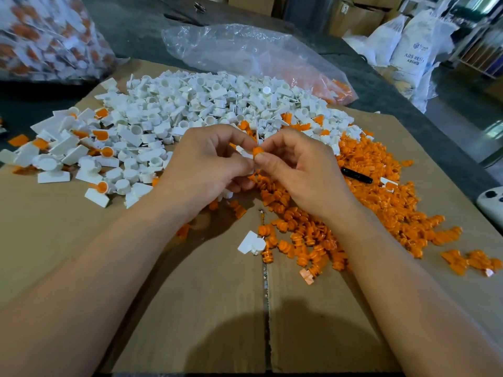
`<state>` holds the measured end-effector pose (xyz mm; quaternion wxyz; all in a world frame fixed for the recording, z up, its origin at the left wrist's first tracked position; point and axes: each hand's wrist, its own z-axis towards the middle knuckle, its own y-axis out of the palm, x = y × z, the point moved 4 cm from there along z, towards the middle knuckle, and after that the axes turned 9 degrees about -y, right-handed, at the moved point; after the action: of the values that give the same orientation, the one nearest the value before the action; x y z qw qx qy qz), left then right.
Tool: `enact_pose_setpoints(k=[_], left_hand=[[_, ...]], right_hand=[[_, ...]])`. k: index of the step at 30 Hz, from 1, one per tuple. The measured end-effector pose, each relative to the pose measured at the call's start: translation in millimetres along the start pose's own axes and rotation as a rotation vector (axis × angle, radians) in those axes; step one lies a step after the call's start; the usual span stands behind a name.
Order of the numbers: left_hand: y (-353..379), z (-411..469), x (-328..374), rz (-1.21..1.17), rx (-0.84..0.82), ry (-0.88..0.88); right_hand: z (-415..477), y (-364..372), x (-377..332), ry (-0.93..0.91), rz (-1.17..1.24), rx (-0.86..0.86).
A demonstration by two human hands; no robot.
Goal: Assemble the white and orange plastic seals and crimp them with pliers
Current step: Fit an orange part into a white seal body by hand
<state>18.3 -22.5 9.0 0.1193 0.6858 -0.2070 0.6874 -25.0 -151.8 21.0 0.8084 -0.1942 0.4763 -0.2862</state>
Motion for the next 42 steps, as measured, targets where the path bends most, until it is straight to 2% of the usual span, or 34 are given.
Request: enact_pose_setpoints(k=[4,16,21,27,36,42], left_hand=[[0.8,1.4,-2.1,-0.011,0.019,-0.030],[-1.2,-0.4,0.5,0.045,0.012,0.022],[-0.2,0.5,0.1,0.033,-0.003,0.024],[-4.2,4.4,-2.1,-0.046,0.099,-0.022],[-0.9,-0.8,3.7,0.036,0.066,0.092],[-1.4,-0.5,3.0,0.029,0.102,0.101]], right_hand=[[0.7,-3.9,1.7,0.005,0.011,0.065],[-0.1,-1.6,-0.5,-0.045,-0.035,0.013],[0.5,0.9,0.6,0.012,0.025,0.001],[-0.8,-7.9,-4.8,-0.022,0.029,0.091],[-2.4,-6.3,-7.2,-0.018,-0.030,0.130],[-2.6,-5.6,-7.7,-0.011,-0.065,0.144]])
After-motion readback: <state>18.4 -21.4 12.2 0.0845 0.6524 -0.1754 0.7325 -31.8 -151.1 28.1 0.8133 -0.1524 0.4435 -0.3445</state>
